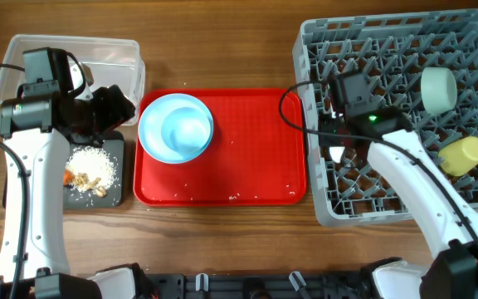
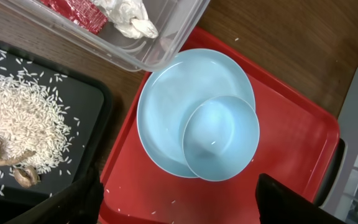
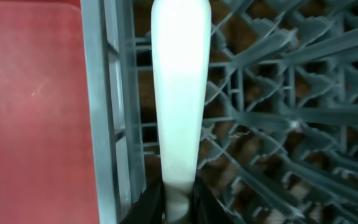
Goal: Sort waste into correct bins and load items into the dishwasher rack
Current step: 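Carry the white spoon into the gray rack and release it, then move the right gripper to the small blue bowl and grasp its rim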
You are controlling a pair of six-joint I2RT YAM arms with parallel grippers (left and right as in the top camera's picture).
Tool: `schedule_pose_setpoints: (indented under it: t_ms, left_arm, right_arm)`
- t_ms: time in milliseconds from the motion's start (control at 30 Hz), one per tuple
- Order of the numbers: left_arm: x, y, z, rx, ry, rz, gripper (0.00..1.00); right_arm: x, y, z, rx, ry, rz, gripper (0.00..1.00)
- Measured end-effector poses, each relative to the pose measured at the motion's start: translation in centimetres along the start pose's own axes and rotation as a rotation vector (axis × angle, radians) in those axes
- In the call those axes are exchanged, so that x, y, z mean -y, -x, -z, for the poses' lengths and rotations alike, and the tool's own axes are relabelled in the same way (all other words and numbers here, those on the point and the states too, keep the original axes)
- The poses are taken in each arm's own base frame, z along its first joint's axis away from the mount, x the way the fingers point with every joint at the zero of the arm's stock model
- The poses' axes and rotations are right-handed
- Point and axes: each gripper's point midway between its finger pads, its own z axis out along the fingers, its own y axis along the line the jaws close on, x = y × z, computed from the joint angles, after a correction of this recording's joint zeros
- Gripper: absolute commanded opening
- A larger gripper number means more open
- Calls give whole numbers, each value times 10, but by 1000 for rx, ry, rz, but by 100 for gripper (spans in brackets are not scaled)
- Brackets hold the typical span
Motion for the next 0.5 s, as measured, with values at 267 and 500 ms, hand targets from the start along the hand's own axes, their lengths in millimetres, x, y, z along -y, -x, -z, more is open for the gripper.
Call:
schedule_pose_setpoints:
  t_ms: [267,500]
  left_arm:
    - [0,0,0,0,0,0,87]
    - [-4,1,0,7,23,0,93]
  right_arm:
    - [-4,-4,-11,10,20,8,35]
    - [-63,103,68,343,271,25,47]
